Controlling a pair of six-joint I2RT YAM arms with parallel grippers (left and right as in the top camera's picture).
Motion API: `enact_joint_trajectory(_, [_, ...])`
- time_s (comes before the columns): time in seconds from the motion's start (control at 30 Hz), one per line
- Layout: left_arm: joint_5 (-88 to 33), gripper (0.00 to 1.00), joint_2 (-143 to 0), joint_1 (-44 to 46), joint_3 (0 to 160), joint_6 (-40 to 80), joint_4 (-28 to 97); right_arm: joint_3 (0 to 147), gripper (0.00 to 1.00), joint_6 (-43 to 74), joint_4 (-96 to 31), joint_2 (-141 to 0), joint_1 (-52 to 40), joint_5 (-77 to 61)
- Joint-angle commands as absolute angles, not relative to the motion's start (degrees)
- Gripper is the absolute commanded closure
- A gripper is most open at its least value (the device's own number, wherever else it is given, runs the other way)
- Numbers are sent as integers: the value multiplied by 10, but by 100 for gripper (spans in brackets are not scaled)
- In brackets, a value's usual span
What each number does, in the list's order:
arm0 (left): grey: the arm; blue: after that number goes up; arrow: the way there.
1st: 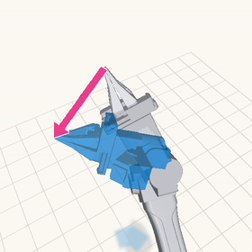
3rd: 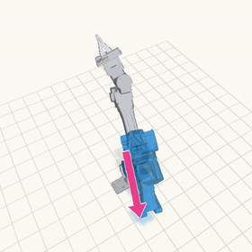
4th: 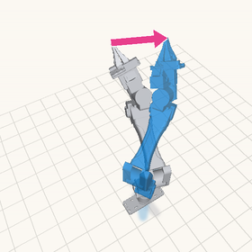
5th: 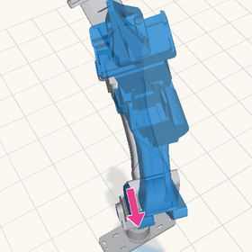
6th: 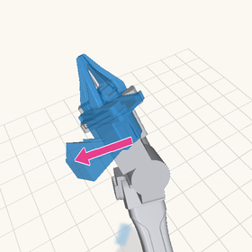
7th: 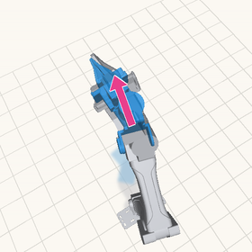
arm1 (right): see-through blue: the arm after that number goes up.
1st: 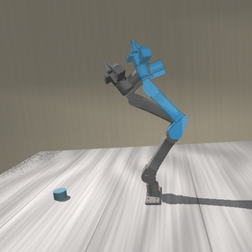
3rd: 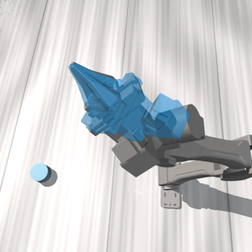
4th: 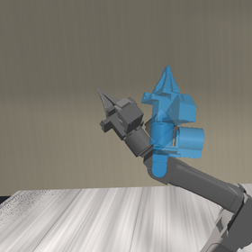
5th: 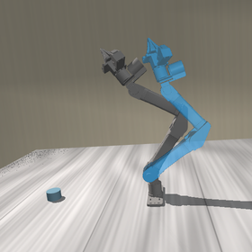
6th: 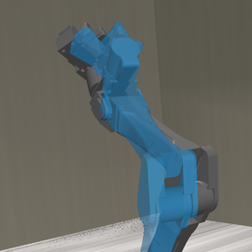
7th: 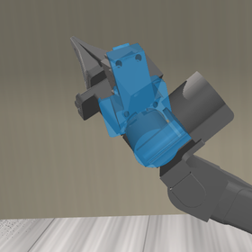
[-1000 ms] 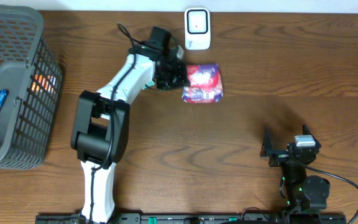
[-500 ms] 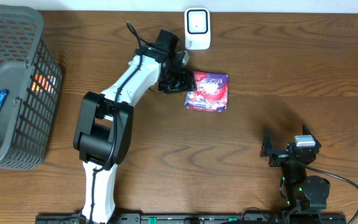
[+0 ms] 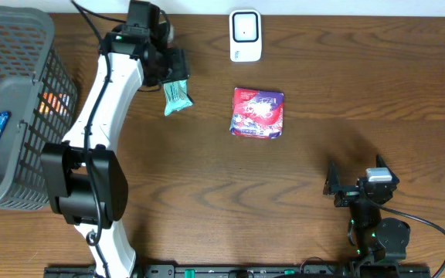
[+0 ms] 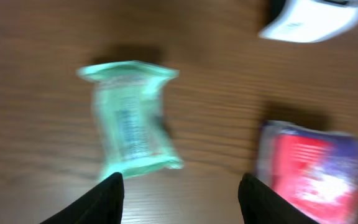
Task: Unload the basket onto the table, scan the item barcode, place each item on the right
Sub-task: 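Hold the mint-green packet under the scanner, then place it left of the bag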
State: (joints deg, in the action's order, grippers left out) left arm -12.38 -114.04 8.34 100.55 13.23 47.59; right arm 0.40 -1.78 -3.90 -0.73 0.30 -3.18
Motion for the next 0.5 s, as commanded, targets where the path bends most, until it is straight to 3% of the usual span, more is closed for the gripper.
enact_joint_trajectory(0.0, [-34,41,-1170,96,979,123,473,3,1,-22,-41,-6,1,-33])
enact_joint_trajectory(0.47, [-37,42,-1252,117,973,117,417,3,1,-22,-41,-6,1,-33])
